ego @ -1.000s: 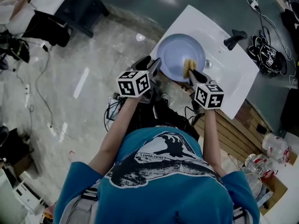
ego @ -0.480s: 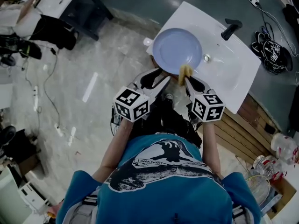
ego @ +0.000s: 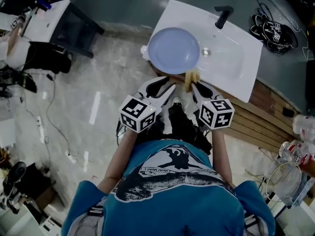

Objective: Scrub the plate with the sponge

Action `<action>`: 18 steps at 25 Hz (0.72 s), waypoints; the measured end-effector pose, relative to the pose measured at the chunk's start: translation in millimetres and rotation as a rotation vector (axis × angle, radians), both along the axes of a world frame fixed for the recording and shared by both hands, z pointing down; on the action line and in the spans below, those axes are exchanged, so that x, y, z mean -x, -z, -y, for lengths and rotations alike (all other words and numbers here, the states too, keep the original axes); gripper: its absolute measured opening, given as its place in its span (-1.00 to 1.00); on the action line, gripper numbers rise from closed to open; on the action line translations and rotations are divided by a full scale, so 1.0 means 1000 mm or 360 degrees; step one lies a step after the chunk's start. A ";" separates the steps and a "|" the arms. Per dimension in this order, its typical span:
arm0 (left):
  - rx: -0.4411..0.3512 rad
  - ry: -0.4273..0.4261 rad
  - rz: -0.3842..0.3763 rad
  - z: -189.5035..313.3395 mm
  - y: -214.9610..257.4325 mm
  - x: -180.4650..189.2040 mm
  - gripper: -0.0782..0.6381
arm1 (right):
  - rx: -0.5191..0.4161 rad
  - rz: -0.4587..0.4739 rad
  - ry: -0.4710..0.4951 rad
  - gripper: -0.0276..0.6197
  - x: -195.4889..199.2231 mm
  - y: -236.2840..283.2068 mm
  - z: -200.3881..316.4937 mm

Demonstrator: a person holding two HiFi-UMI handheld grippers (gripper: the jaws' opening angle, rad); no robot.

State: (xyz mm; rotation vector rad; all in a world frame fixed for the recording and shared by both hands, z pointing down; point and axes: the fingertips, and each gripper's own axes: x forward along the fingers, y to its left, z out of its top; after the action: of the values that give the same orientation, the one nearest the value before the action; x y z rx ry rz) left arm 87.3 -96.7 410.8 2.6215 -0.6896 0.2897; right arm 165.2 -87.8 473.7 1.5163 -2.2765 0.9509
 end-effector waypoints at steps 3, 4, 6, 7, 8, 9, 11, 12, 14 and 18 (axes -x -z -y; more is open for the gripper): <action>-0.0028 -0.0064 0.0016 -0.010 0.002 0.012 -0.47 | -0.0018 -0.0013 -0.0073 -0.84 0.011 0.004 -0.011; -0.0033 -0.0083 0.0022 -0.014 0.002 0.016 -0.52 | -0.0027 -0.0012 -0.0105 -0.84 0.016 0.006 -0.016; -0.0040 -0.0127 0.0037 -0.022 0.001 0.027 -0.65 | -0.0043 -0.0006 -0.0167 -0.84 0.026 0.008 -0.025; -0.0046 -0.0151 0.0044 -0.026 0.000 0.032 -0.70 | -0.0048 -0.0002 -0.0192 -0.84 0.031 0.009 -0.030; -0.0051 -0.0175 0.0049 -0.031 -0.001 0.037 -0.74 | -0.0052 0.0000 -0.0208 -0.83 0.037 0.010 -0.035; -0.0053 -0.0199 0.0052 -0.035 -0.002 0.040 -0.74 | -0.0056 0.0001 -0.0216 -0.83 0.042 0.010 -0.039; -0.0051 -0.0242 0.0054 -0.044 -0.001 0.046 -0.74 | -0.0067 -0.0013 -0.0220 -0.83 0.050 0.012 -0.048; -0.0053 -0.0262 0.0053 -0.048 -0.001 0.048 -0.74 | -0.0075 -0.0026 -0.0226 -0.84 0.052 0.013 -0.052; -0.0061 -0.0298 0.0051 -0.053 0.001 0.052 -0.74 | -0.0090 -0.0049 -0.0243 -0.84 0.057 0.015 -0.057; -0.0079 -0.0351 0.0047 -0.058 0.004 0.059 -0.74 | -0.0099 -0.0075 -0.0268 -0.84 0.067 0.019 -0.065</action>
State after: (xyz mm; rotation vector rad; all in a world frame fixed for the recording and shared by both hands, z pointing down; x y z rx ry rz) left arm 28.1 -38.3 407.1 2.7491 -0.4212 0.3810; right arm 98.3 -22.8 454.9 1.7605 -2.1930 0.8835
